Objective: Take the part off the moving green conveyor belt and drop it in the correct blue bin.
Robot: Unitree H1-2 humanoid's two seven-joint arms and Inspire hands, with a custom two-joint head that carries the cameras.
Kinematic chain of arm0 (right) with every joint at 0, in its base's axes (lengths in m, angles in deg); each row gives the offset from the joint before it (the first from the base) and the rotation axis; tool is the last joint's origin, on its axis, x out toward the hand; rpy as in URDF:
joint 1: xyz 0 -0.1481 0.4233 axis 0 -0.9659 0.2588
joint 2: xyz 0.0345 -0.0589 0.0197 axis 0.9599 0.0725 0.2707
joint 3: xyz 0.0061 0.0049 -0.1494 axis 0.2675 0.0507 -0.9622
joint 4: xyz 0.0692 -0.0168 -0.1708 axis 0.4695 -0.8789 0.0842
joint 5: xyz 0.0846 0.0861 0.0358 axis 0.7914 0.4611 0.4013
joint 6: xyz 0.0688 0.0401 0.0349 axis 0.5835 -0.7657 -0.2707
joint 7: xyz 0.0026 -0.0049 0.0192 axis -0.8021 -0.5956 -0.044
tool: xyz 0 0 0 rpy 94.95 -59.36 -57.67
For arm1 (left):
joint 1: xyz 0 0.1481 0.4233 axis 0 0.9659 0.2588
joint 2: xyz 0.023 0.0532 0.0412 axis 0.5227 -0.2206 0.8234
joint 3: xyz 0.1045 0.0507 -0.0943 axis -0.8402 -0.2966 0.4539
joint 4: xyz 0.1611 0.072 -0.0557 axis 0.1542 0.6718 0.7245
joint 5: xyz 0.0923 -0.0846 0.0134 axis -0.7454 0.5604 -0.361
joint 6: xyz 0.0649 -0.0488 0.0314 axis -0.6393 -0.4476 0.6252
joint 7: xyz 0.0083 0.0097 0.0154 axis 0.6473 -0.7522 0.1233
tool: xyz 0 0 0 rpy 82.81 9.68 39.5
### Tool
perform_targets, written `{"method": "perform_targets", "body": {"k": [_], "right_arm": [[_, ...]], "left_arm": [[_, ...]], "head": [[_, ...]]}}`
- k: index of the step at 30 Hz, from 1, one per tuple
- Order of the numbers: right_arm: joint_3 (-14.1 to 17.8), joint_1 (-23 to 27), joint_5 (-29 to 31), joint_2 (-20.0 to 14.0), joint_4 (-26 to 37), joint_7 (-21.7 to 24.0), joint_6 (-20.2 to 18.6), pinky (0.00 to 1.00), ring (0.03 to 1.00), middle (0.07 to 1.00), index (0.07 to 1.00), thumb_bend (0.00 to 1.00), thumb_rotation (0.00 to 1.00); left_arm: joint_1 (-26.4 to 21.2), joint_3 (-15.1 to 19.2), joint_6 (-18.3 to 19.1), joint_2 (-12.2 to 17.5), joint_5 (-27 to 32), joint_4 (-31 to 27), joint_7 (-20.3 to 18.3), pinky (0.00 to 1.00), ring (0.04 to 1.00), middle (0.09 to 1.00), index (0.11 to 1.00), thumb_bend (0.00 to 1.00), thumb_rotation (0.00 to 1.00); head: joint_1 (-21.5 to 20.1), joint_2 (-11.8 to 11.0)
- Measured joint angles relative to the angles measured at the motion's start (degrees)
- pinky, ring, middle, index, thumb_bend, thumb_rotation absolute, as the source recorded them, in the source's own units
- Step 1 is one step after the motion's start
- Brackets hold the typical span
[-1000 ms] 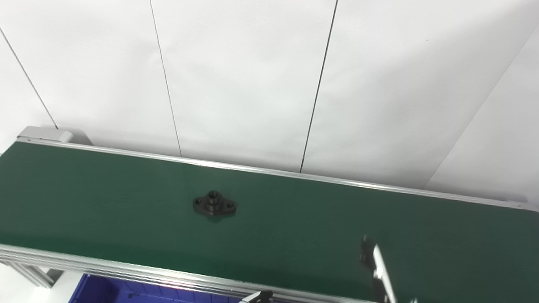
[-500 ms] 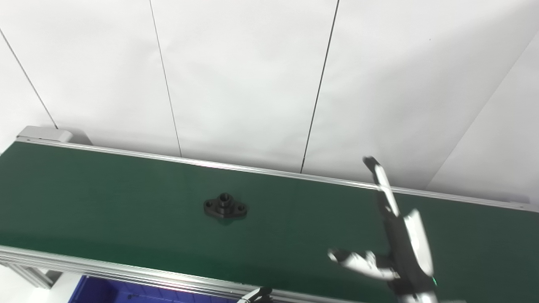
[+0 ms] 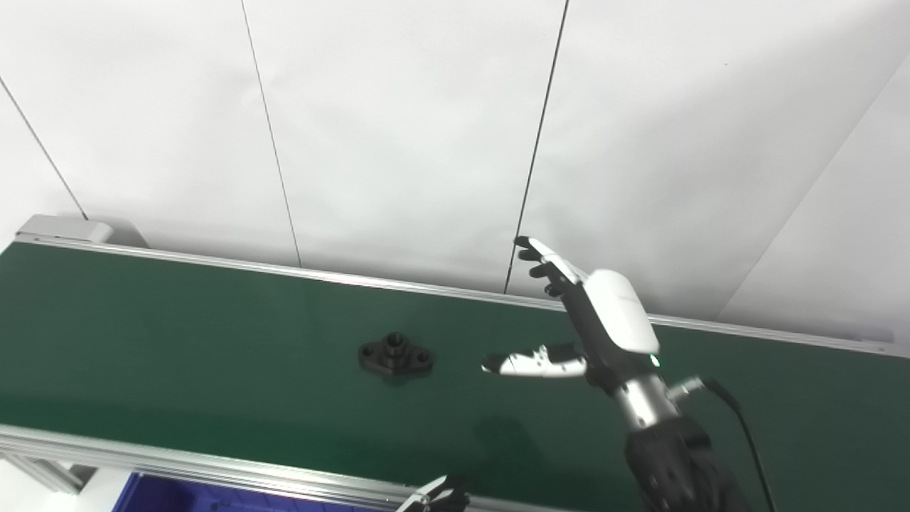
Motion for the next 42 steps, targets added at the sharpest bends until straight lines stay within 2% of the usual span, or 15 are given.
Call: {"method": "perform_targets", "body": {"k": [4,10,15,17,19,20,22,24,25,27,30,35,37,38,42], "right_arm": [[-2.42,3.02,-2.73,0.14,-4.55,0.99,-0.42,0.69,0.779,0.818,0.907,1.0,0.58],[-6.23,7.27,-8.44,0.41,-10.35,2.93,-3.62,0.67,0.758,0.805,0.876,1.0,0.56],[-12.61,10.16,-16.91,0.33,-14.64,3.76,-4.78,0.63,0.744,0.807,0.871,1.0,0.59],[-14.3,10.65,-19.52,0.51,-15.21,5.63,-5.86,0.62,0.722,0.793,0.868,1.0,0.6],[-15.77,11.44,-21.63,1.3,-16.88,7.44,-6.89,0.52,0.646,0.747,0.844,1.0,0.59],[-16.34,11.68,-22.23,1.64,-17.58,7.57,-7.09,0.52,0.643,0.745,0.843,1.0,0.59],[-17.56,12.06,-23.3,2.24,-19.04,7.63,-7.12,0.44,0.54,0.67,0.817,1.0,0.59],[-19.54,12.32,-25.05,2.73,-20.5,7.59,-7.12,0.38,0.464,0.61,0.762,0.97,0.57],[-20.48,12.44,-26.0,2.91,-21.4,7.65,-7.12,0.3,0.377,0.51,0.683,0.94,0.53],[-21.76,12.44,-27.22,3.41,-23.2,7.48,-7.12,0.28,0.355,0.484,0.666,0.93,0.52],[-21.97,12.46,-28.12,3.94,-24.44,7.05,-7.15,0.22,0.297,0.422,0.672,0.86,0.48],[-21.87,12.37,-28.12,4.12,-26.58,5.15,-7.49,0.18,0.243,0.346,0.661,0.79,0.44],[-21.58,12.19,-27.27,4.09,-27.14,4.11,-7.48,0.15,0.209,0.3,0.587,0.74,0.36],[-21.36,11.91,-26.35,4.01,-27.32,3.25,-7.48,0.14,0.191,0.276,0.534,0.63,0.26],[-21.23,11.29,-23.62,3.77,-27.25,0.75,-7.42,0.1,0.156,0.233,0.491,0.52,0.16]], "left_arm": [[0.06,-0.5,0.0,-0.14,-0.14,0.01,-0.06,0.74,0.798,0.803,0.858,0.87,0.65],[0.0,-0.46,0.0,-0.27,-0.86,0.01,0.07,0.73,0.796,0.801,0.86,0.86,0.65],[-0.01,-0.41,0.0,-0.27,-1.17,-0.01,-0.15,0.74,0.805,0.81,0.866,0.85,0.66],[0.05,-0.27,0.0,-0.35,-1.17,-0.05,-0.42,0.75,0.814,0.82,0.865,0.86,0.65],[0.11,-0.07,0.0,-0.45,-1.11,-0.11,-0.99,0.76,0.829,0.837,0.871,0.88,0.66],[0.24,0.28,0.0,-0.63,-1.06,-0.25,-1.74,0.76,0.83,0.838,0.871,0.88,0.66],[0.58,0.93,0.0,-0.99,-1.02,-0.51,-2.74,0.76,0.831,0.835,0.869,0.88,0.64],[1.13,1.73,0.0,-1.46,-0.48,-1.06,-3.91,0.77,0.832,0.837,0.868,0.89,0.64],[1.4,2.12,0.0,-1.72,-0.22,-1.41,-4.38,0.77,0.831,0.838,0.868,0.89,0.64],[1.89,2.79,0.0,-2.15,0.16,-1.85,-5.13,0.77,0.831,0.838,0.868,0.89,0.64],[2.61,3.61,0.0,-2.62,0.16,-2.33,-5.42,0.76,0.825,0.833,0.867,0.87,0.64],[2.79,3.99,0.0,-2.81,0.16,-2.49,-6.41,0.77,0.816,0.815,0.864,0.87,0.64],[2.82,4.02,0.0,-2.84,0.15,-2.51,-6.45,0.76,0.806,0.805,0.864,0.86,0.64],[2.82,4.03,0.0,-2.84,0.15,-2.52,-6.45,0.76,0.805,0.806,0.868,0.87,0.64],[3.11,4.45,0.0,-3.09,0.12,-2.72,-6.88,0.76,0.805,0.805,0.872,0.87,0.63]], "head": [[0.53,0.18],[0.97,0.44],[1.14,0.62],[1.41,0.7],[1.76,0.97],[1.76,0.97],[1.85,1.23],[1.85,1.41],[1.93,1.49],[2.11,1.84],[2.29,2.2],[2.46,2.64],[2.72,2.81],[2.73,2.81],[2.9,3.16]]}}
